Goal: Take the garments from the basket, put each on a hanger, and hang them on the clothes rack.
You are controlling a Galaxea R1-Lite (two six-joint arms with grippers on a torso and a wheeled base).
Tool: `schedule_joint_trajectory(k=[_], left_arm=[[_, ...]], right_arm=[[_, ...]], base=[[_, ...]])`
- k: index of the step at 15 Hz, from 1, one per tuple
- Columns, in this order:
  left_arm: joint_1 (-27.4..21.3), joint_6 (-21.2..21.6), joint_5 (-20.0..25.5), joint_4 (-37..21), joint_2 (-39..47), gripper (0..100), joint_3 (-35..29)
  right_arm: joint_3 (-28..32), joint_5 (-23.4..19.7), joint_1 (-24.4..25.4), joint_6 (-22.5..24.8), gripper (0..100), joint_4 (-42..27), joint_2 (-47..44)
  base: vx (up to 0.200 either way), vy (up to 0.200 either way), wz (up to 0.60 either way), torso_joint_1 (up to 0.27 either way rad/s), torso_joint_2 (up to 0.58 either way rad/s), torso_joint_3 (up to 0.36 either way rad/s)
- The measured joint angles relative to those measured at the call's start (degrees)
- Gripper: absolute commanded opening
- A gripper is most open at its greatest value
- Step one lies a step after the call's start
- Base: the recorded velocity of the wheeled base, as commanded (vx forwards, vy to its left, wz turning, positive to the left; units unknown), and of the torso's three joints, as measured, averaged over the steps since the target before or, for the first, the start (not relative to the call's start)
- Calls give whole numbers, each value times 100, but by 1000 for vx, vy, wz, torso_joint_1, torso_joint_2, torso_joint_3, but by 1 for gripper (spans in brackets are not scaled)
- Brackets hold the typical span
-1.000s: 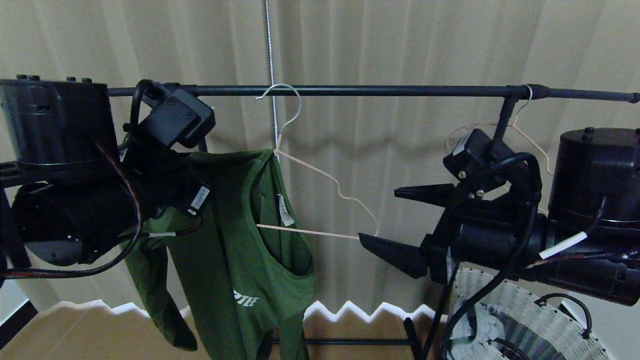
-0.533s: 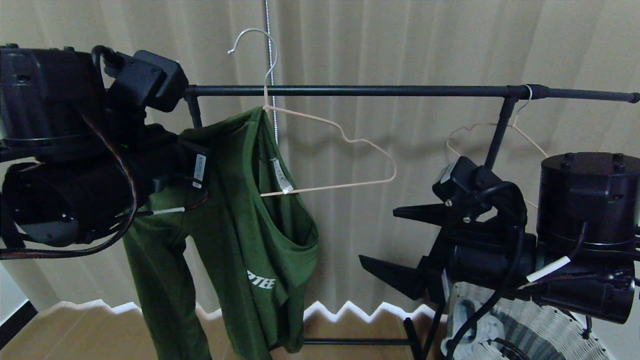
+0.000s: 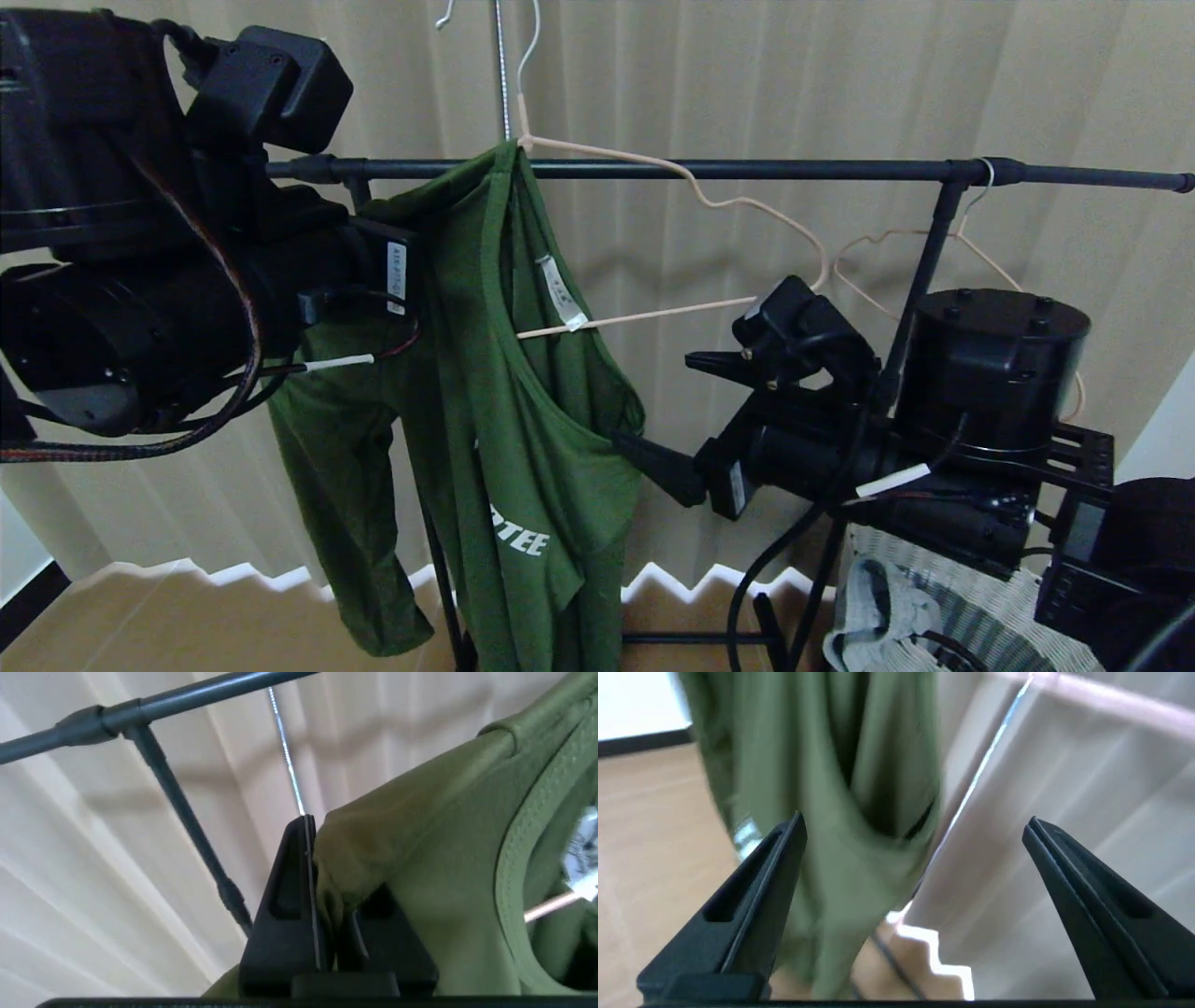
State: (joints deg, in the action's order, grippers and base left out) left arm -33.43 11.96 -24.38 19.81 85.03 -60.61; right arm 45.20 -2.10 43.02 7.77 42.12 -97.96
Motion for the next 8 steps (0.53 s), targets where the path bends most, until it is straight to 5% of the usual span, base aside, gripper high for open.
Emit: schedule_joint_trajectory(k=[8], left_arm=[[-260, 5, -2, -2, -132, 0, 22]], right_arm=[[113, 311, -132, -2, 100, 154, -584]], base=[[0, 0, 0, 0, 0, 0]])
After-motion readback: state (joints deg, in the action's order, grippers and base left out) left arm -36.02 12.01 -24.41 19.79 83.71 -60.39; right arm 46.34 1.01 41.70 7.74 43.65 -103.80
